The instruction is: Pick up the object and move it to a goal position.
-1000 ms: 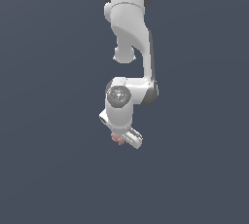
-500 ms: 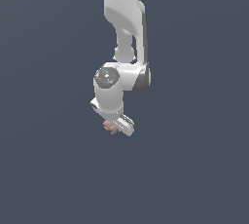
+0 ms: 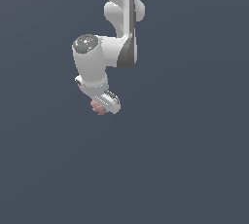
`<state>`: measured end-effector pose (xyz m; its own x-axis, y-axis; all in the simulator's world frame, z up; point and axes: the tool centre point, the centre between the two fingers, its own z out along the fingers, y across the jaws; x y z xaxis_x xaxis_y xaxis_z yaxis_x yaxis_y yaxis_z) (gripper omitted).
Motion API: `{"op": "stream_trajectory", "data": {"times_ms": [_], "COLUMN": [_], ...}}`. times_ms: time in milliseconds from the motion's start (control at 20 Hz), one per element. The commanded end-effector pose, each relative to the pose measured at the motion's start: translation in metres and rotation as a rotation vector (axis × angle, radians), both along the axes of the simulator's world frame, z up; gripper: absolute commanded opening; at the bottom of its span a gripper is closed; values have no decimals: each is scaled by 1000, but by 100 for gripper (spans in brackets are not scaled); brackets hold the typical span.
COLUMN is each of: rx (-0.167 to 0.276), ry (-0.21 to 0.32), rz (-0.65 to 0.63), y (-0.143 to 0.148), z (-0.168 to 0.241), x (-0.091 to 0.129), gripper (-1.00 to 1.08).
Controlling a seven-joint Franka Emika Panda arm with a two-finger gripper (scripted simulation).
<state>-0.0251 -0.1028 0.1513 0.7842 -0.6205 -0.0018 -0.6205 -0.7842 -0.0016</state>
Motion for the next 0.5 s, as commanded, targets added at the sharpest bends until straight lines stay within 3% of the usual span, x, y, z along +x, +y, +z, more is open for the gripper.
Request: {"op": "stream_trajectory", "data": {"times_ms": [0, 450], "rx": [1, 1], "ry": [-1, -1], "rz": [0, 0], "y": [-14, -58], "z": [17, 68], "x": [-17, -62], "gripper": [-100, -100]}}
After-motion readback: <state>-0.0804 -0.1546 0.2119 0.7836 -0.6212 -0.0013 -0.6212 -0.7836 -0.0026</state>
